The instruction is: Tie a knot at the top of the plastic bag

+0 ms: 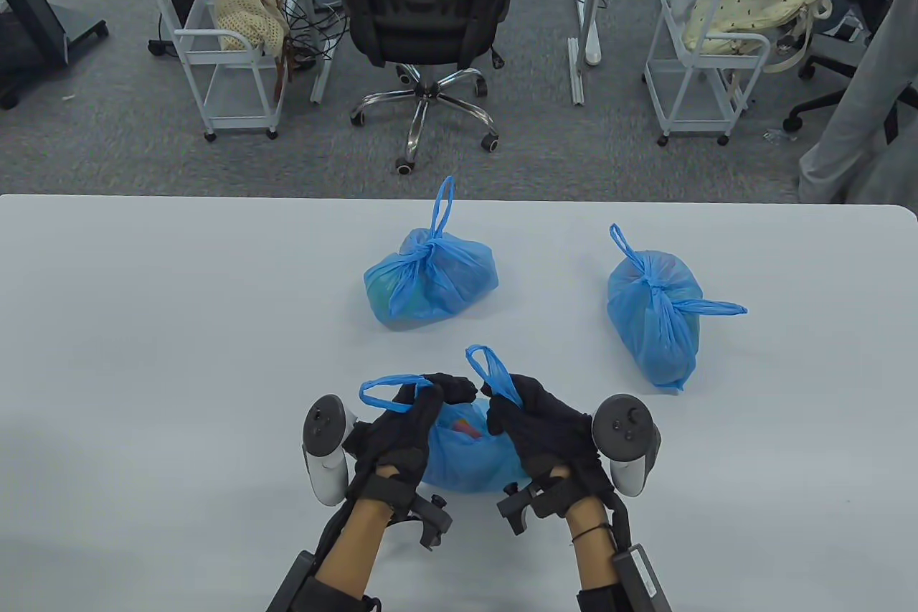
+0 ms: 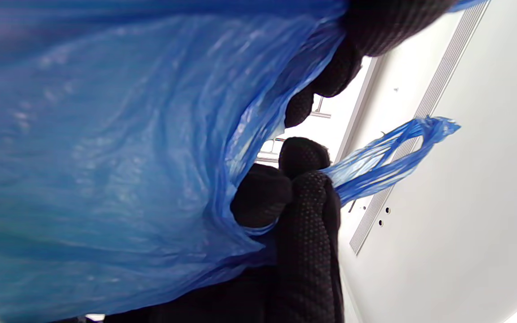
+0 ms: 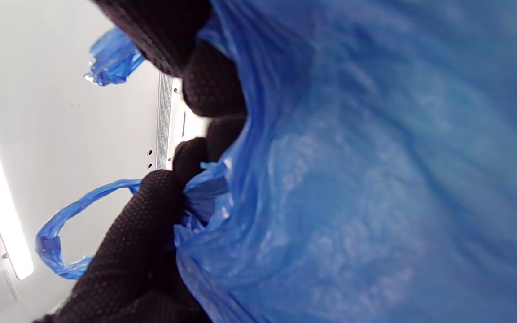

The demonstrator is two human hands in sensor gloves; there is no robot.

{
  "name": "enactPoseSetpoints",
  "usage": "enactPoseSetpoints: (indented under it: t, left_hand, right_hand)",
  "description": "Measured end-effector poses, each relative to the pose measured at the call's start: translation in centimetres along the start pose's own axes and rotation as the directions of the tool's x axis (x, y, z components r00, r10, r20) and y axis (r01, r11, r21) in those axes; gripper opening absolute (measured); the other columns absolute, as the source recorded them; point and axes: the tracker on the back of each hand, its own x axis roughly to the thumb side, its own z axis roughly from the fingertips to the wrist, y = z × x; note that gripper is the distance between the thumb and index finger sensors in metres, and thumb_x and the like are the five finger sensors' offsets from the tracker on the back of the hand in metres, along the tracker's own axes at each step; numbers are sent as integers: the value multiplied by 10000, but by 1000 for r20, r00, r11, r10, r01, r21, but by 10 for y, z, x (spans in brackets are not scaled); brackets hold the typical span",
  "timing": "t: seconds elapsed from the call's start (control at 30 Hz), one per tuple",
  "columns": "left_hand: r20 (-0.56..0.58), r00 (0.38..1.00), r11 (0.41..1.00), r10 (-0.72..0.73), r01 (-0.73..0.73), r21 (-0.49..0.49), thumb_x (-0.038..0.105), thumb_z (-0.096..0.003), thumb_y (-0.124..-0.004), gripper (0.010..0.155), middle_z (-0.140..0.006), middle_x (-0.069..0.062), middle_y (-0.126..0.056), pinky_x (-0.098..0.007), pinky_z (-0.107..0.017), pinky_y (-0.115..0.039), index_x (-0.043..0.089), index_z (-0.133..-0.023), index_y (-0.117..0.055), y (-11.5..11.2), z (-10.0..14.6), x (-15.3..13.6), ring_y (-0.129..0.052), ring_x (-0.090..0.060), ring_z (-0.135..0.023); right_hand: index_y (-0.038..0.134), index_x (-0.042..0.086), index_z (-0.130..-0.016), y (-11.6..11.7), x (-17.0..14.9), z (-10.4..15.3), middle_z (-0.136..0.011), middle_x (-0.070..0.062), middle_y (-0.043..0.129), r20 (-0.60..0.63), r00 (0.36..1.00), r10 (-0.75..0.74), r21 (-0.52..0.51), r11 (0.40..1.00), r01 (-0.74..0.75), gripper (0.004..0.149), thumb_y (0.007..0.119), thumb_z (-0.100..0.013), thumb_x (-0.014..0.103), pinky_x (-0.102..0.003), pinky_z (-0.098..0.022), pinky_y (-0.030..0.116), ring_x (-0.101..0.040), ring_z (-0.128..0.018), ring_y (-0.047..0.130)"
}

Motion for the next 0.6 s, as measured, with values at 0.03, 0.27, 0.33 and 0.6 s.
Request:
enactPoseSetpoints:
  t: [0.03, 0.27, 0.33, 0.6]
  left_hand:
    - [3, 1000, 1000, -6, 6, 3, 470, -594, -624, 363, -900, 113, -971, -678, -738, -506, 415, -935, -738, 0, 0, 1, -873, -243, -958]
    - [36, 949, 947, -312, 308, 91, 397, -570, -683, 364, -472, 122, -1005, -631, -690, -621, 276, -892, -801, -7, -2, 7, -1021, -199, -619]
    - [53, 906, 905, -420, 414, 97, 395, -558, -706, 368, -392, 115, -992, -618, -666, -655, 254, -877, -824, -13, -2, 11, -1029, -202, -543]
    - [103, 713, 721, -693, 687, 95, 400, -547, -726, 376, -301, 134, -967, -585, -631, -715, 234, -860, -850, -32, -2, 20, -1038, -130, -471]
  right_hand:
    - [822, 185, -855, 1, 0, 0, -556, -2, 979, 4, 1000, 1, 8, 1000, -1, 384, 801, -498, 325, -679, -531, 677, -293, -572, 990]
    - [677, 158, -988, 3, 3, -1, -572, 4, 972, 46, 998, -29, 39, 999, 28, 553, 819, -480, 321, -677, -530, 689, -290, -564, 996]
    - [660, 146, -1002, 4, 3, -1, -564, 4, 981, 58, 998, -24, 61, 998, 21, 590, 838, -468, 323, -672, -525, 704, -284, -549, 1007]
    - [854, 123, -850, 6, 7, -1, -462, -7, 1016, 67, 996, 53, 58, 997, -57, 465, 913, -438, 330, -649, -488, 750, -271, -451, 1043]
